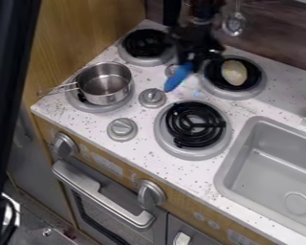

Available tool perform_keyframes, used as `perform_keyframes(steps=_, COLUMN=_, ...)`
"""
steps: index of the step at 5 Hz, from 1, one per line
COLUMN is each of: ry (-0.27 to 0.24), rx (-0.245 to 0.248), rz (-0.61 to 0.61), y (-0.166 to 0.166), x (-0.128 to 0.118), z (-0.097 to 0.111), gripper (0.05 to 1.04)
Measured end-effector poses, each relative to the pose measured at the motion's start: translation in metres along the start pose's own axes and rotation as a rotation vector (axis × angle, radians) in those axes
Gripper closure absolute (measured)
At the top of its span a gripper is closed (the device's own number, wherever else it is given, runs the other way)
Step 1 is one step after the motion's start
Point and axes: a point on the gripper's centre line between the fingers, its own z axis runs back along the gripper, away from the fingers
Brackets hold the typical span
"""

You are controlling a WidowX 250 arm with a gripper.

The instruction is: Move the blue object to the middle of the stove

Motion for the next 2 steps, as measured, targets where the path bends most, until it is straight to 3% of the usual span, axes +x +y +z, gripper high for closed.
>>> perform_keyframes(steps=2, ry=0.003, rx=0.013, rz=0.083, y=0.046, x=0.026, z=-0.020, gripper=0.750)
